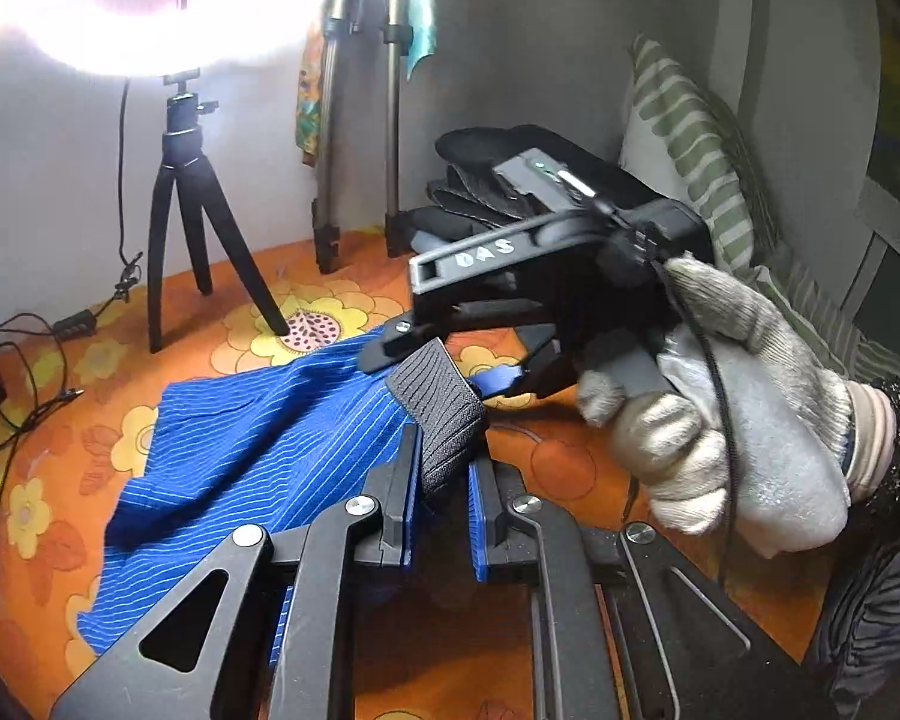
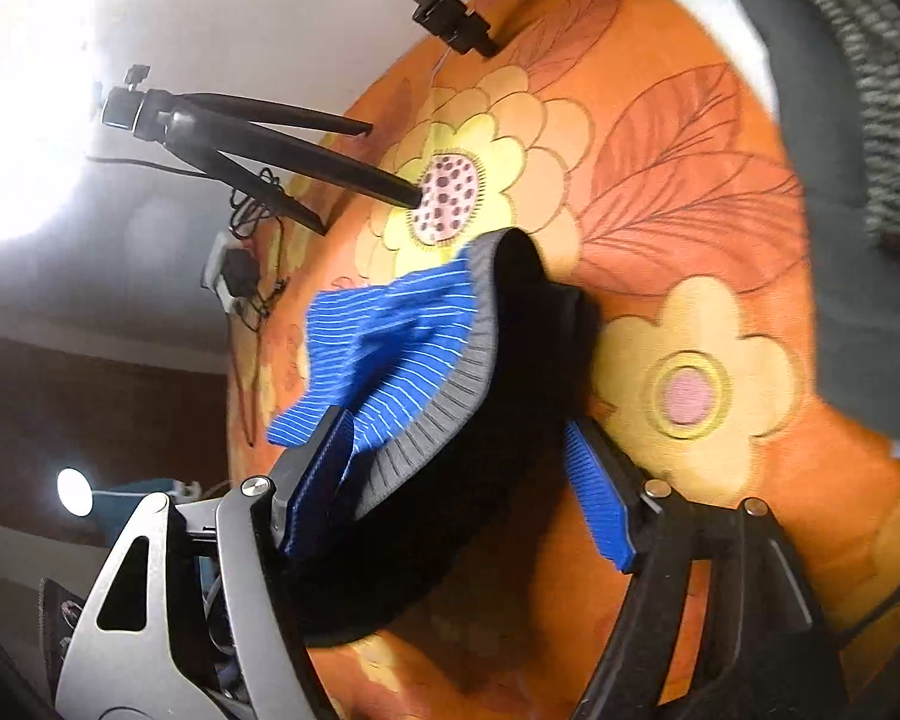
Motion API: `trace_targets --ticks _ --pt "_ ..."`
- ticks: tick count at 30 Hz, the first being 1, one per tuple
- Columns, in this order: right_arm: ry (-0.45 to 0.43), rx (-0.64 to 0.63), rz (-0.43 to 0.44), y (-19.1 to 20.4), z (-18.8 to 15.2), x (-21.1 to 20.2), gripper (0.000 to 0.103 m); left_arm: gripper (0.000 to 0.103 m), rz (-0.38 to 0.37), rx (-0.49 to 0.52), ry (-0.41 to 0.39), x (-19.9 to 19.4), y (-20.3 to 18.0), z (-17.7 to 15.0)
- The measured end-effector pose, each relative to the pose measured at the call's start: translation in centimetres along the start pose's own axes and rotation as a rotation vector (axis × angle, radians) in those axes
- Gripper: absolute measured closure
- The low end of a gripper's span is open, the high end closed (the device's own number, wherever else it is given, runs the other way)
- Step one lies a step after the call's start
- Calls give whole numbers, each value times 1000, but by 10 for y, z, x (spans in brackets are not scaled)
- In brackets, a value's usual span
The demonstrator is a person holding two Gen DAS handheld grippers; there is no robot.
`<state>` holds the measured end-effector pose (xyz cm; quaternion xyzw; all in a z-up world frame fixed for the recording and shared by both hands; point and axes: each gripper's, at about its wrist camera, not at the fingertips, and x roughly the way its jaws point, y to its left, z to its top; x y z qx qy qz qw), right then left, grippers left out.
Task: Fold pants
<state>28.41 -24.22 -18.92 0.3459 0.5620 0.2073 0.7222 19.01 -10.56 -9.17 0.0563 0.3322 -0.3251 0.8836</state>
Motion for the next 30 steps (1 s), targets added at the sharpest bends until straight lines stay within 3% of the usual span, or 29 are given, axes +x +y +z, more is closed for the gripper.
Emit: trace_targets --ticks 1,3,5,10,17,24,30 --pt "2 4 9 1 0 2 29 91 -2 6 2 0 -1 -2" --pt "-6 9 16 2 0 5 39 91 -10 9 5 1 -3 -5" --pt "-4 7 16 3 -1 9 68 92 -16 4 11 1 -3 -10" --pt "-11 -22 -26 8 -6 11 87 92 -38 -24 11 -1 -3 -18" --pt "-82 -151 -106 39 -19 -24 95 92 -105 -52 -24 -23 -10 -20" --pt "-73 -125 -194 14 -41 -51 96 92 -177 -26 -3 -24 -37 -24" --pt "-91 -143 -217 13 -45 -63 96 92 -184 -127 -28 -30 -18 -21"
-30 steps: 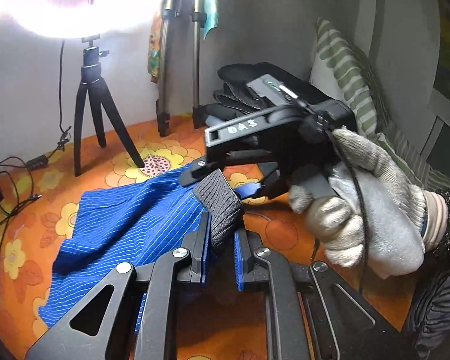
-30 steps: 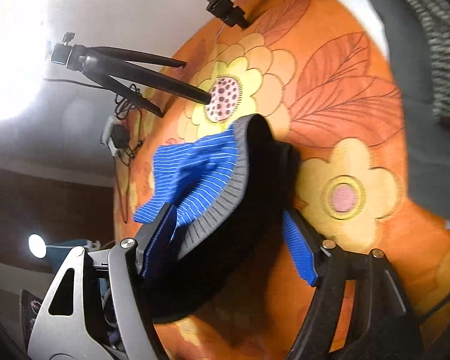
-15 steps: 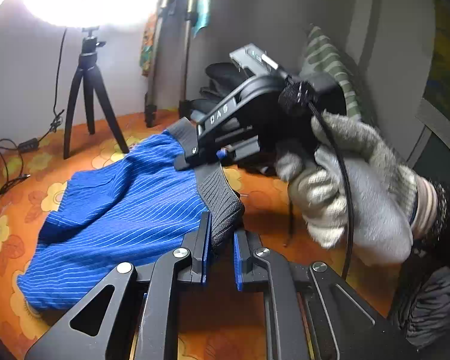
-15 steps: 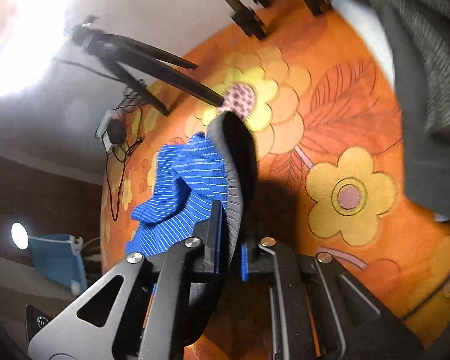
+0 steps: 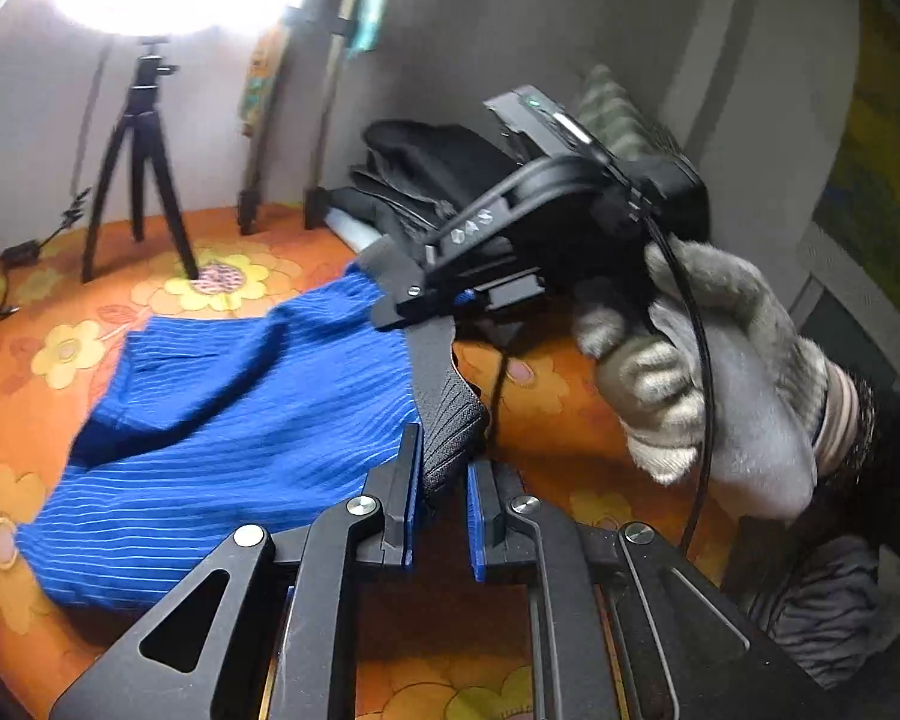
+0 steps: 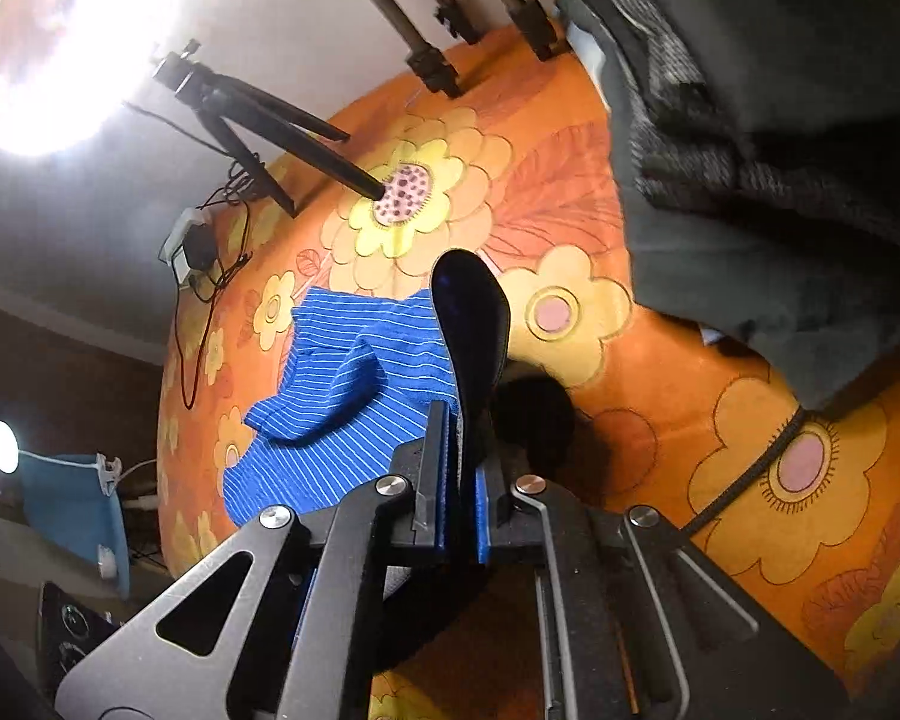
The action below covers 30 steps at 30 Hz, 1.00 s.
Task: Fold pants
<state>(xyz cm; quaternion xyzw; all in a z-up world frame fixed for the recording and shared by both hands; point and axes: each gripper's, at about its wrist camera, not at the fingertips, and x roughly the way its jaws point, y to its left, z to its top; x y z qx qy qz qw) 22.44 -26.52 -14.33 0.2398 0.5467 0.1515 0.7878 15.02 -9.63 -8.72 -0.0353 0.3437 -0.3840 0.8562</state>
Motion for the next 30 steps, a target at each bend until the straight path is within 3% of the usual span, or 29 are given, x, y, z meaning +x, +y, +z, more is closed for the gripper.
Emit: trace_targets --ticks 10,14,18,19,21,22,23,26,30 --pt "13 -198 -93 92 17 17 96 92 68 -179 -60 -36 59 -7" --pt "49 -289 -150 137 24 47 96 92 108 -278 -70 -49 90 -18" --pt "139 -364 -147 168 26 90 95 92 146 -417 -46 -51 125 -41" --pt "146 -365 -145 171 26 94 91 92 149 -443 -39 -51 131 -45" --pt "138 -359 -109 173 24 92 73 92 157 -471 -32 -51 139 -51" --pt "125 -355 -81 172 25 87 58 92 164 -480 -31 -52 142 -53" --pt "95 -346 -53 168 26 76 53 92 162 -487 -31 -54 144 -55" --pt "32 -295 -3 150 33 51 53 92 160 -483 -29 -55 143 -56" --pt "14 -229 -91 124 39 49 53 92 157 -484 -26 -53 142 -56"
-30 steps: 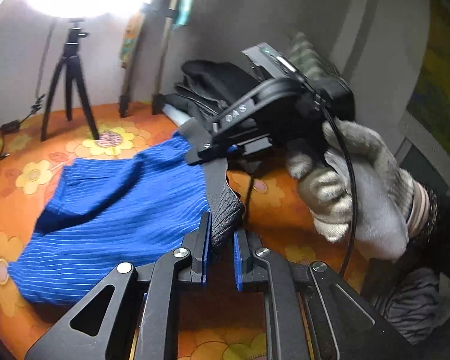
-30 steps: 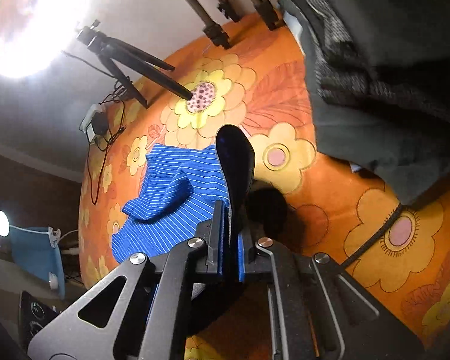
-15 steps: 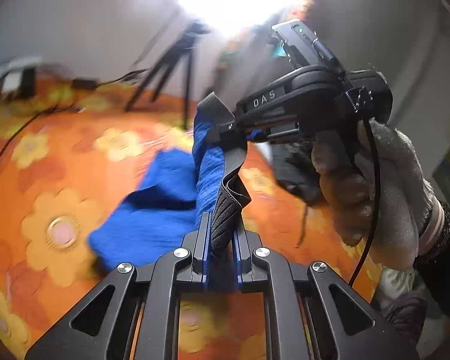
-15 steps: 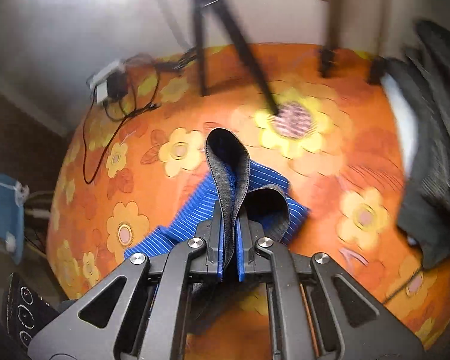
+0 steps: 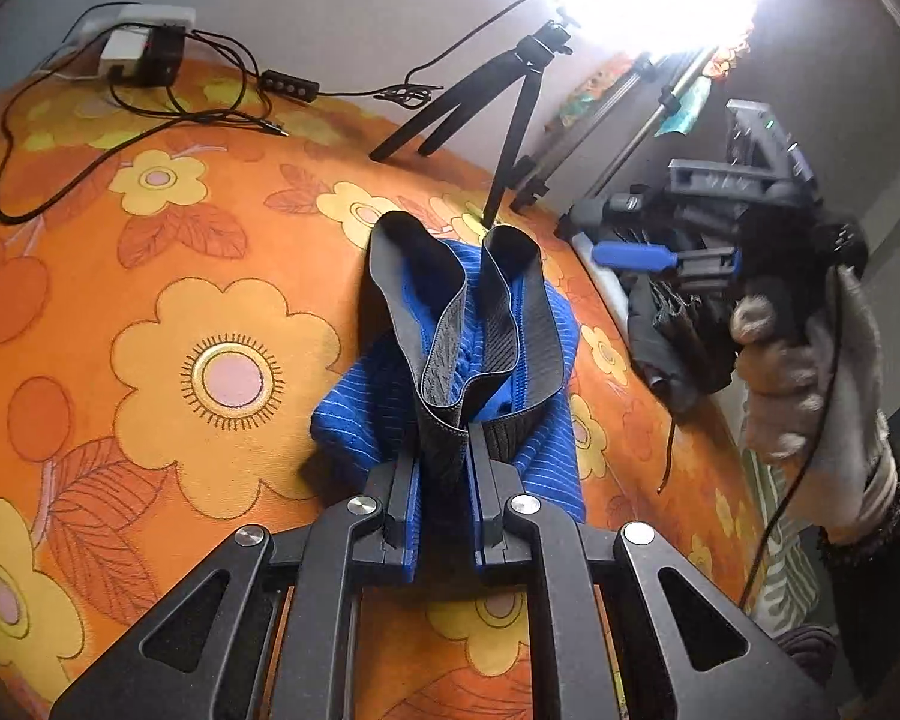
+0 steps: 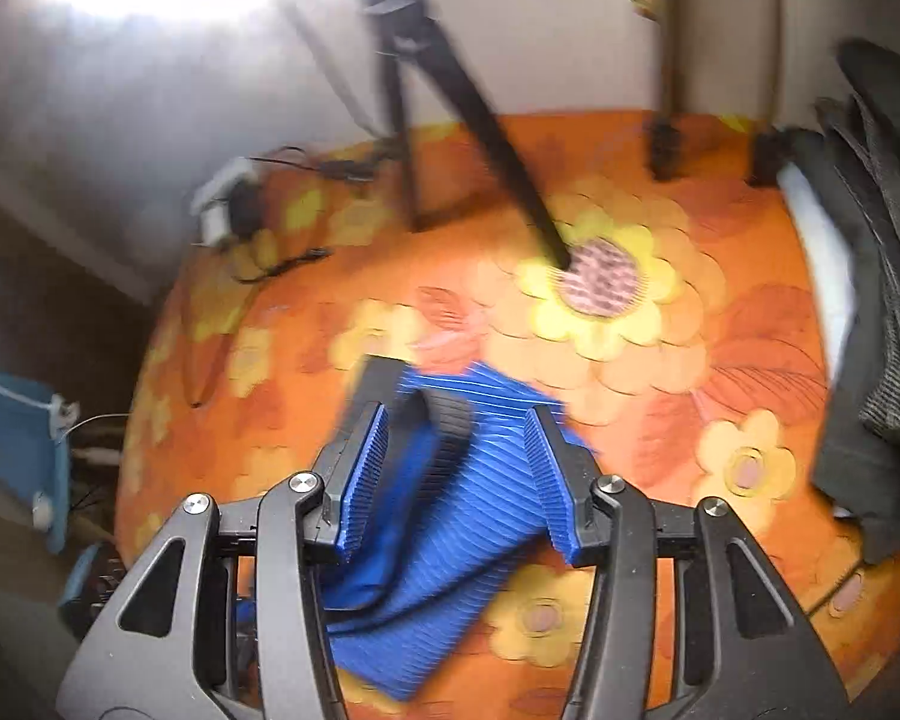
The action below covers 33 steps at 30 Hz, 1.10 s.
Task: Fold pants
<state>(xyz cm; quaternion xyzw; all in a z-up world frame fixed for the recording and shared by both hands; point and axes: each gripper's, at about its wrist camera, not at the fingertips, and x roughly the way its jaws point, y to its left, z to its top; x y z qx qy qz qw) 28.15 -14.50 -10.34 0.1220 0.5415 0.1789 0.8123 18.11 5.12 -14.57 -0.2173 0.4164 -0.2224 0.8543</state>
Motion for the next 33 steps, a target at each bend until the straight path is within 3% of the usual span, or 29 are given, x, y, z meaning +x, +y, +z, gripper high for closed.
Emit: trace_targets --ticks 6,8,9,11,17,24,29,33 --pt "65 -14 24 7 -4 27 55 87 19 17 8 -1 -2 1" --pt "75 -51 1 20 -4 37 62 65 48 31 18 -4 -3 1" --pt "77 -61 -16 23 -3 40 64 63 62 36 18 -7 -2 1" --pt "88 -85 -55 31 0 48 82 62 97 57 15 -15 -2 0" --pt "86 -131 -117 41 4 57 97 62 115 125 -23 -30 -5 2" --pt "9 -186 -90 64 22 52 99 62 123 194 -26 -19 -16 2" --pt "67 -238 -19 82 26 84 99 62 202 148 -11 -8 -4 11" --pt "31 -229 30 77 23 67 96 62 227 175 -24 -10 -6 12"
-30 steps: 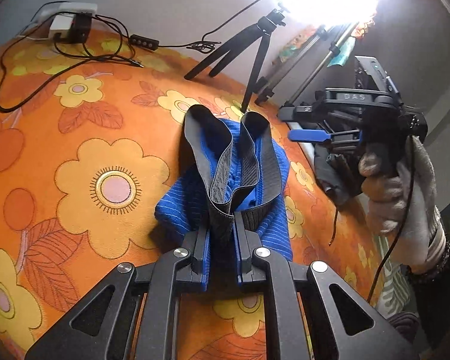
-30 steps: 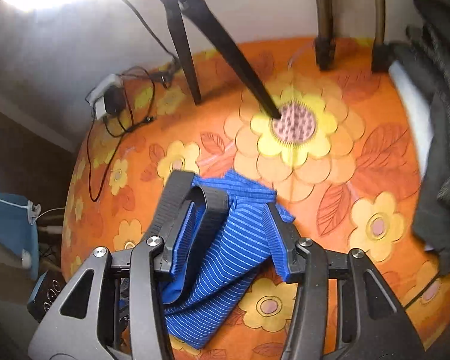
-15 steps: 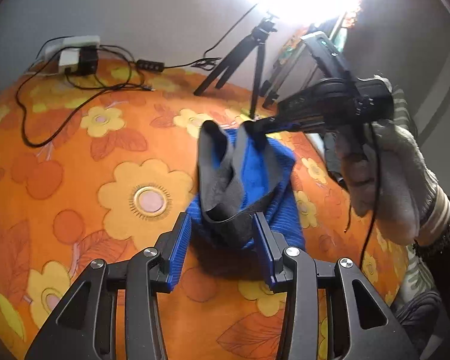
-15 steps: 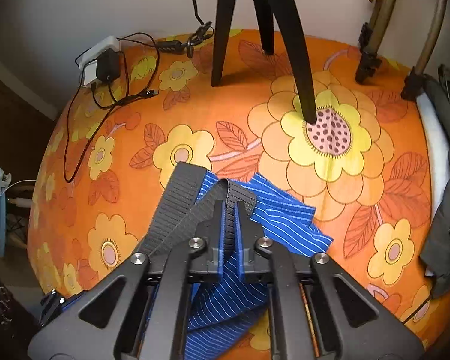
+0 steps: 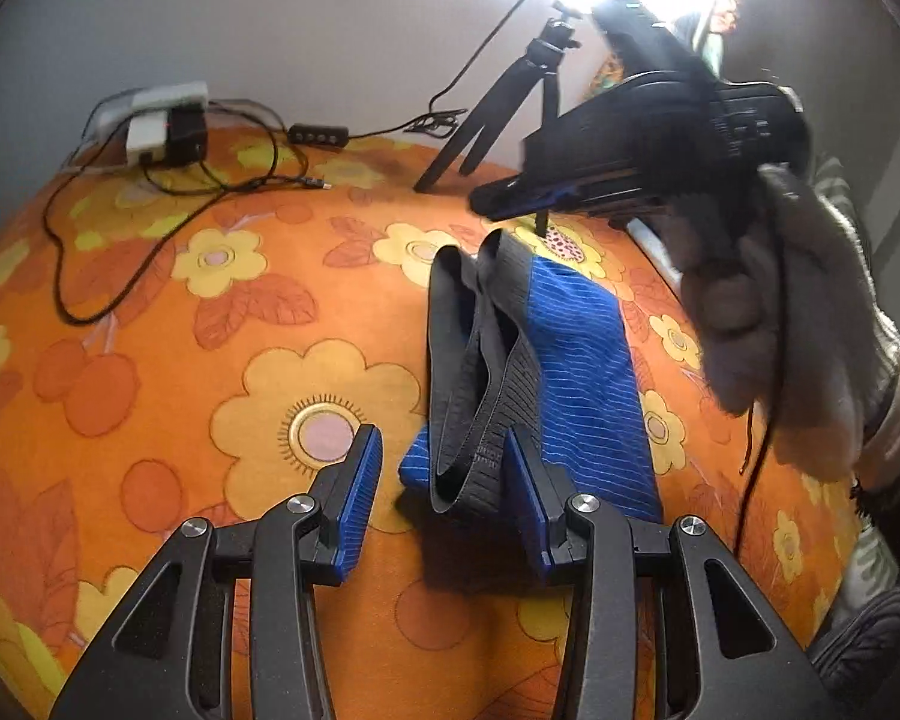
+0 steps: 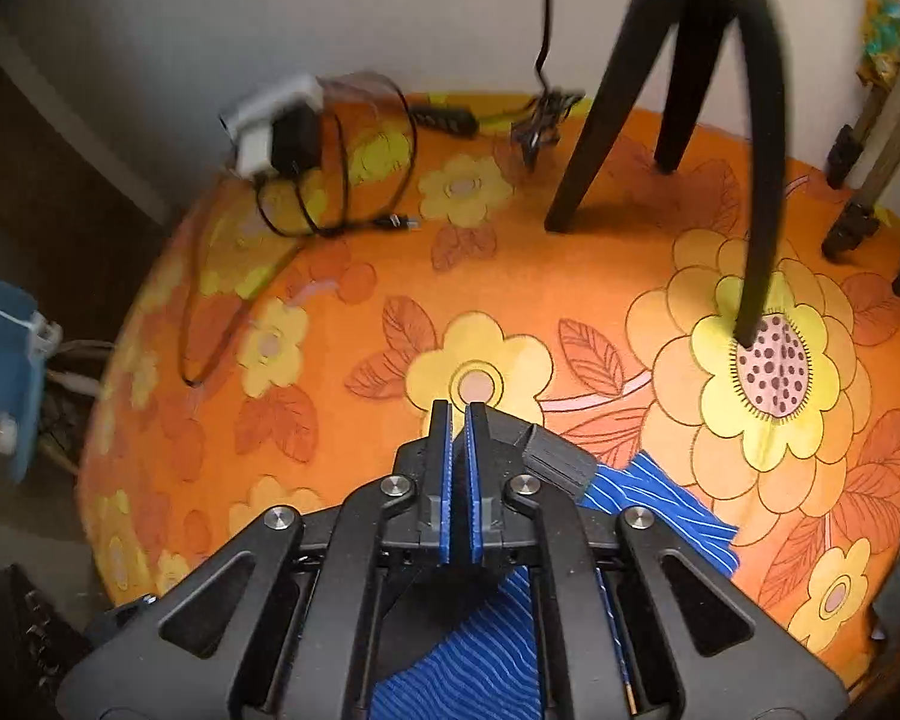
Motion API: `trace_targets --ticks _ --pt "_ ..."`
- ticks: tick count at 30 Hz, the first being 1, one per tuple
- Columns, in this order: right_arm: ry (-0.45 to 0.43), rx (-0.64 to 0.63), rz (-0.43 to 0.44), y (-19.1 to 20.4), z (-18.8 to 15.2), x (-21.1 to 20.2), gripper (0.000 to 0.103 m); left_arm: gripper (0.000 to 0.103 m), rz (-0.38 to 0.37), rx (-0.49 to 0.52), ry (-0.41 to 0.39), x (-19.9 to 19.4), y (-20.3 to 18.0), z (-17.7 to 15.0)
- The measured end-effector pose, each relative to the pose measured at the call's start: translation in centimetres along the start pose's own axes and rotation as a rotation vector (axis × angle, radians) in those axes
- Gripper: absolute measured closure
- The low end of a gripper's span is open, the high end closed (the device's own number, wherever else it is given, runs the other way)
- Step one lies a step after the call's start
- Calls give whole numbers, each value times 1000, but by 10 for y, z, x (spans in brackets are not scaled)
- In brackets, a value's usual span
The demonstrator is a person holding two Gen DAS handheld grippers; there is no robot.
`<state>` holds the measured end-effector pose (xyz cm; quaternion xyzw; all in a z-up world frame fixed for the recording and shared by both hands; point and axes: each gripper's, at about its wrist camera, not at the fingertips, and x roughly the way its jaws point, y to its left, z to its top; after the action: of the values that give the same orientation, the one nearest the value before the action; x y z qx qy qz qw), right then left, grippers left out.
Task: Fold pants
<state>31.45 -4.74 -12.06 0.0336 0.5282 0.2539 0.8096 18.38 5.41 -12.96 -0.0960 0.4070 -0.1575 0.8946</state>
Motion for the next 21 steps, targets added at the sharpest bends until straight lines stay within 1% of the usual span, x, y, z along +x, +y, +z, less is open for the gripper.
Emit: trace_targets --ticks 1,2,3,4,5,6,9,12,14,16,19,21 --pt "-16 6 0 -3 -2 -8 89 62 1 19 -9 -3 -4 0" --pt "-43 13 -10 -11 -6 -21 75 62 0 28 -10 -5 -7 0" --pt "-69 16 -29 -18 -11 -34 67 62 -1 37 -8 -6 -10 0" --pt "-89 22 -45 -25 -15 -42 52 62 -2 41 -4 -6 -12 -1" --pt "-114 36 -64 -35 -24 -54 48 62 -4 38 1 -7 -14 -1" --pt "-122 51 -75 -45 -32 -62 48 62 -7 32 9 -7 -15 -2" --pt "-108 115 -82 -73 -52 -72 48 62 -22 -17 38 -6 -12 -5" --pt "-83 174 -64 -95 -69 -68 48 62 -33 -93 74 -4 -7 -8" --pt "-63 218 -27 -106 -76 -62 47 53 -38 -158 88 -4 -2 -10" --pt "-53 251 19 -111 -82 -55 48 53 -54 -227 100 -5 3 -12" --pt "-49 258 52 -110 -89 -47 48 53 -70 -295 108 -4 6 -11" --pt "-33 271 62 -110 -90 -39 48 53 -68 -312 115 0 6 -11"
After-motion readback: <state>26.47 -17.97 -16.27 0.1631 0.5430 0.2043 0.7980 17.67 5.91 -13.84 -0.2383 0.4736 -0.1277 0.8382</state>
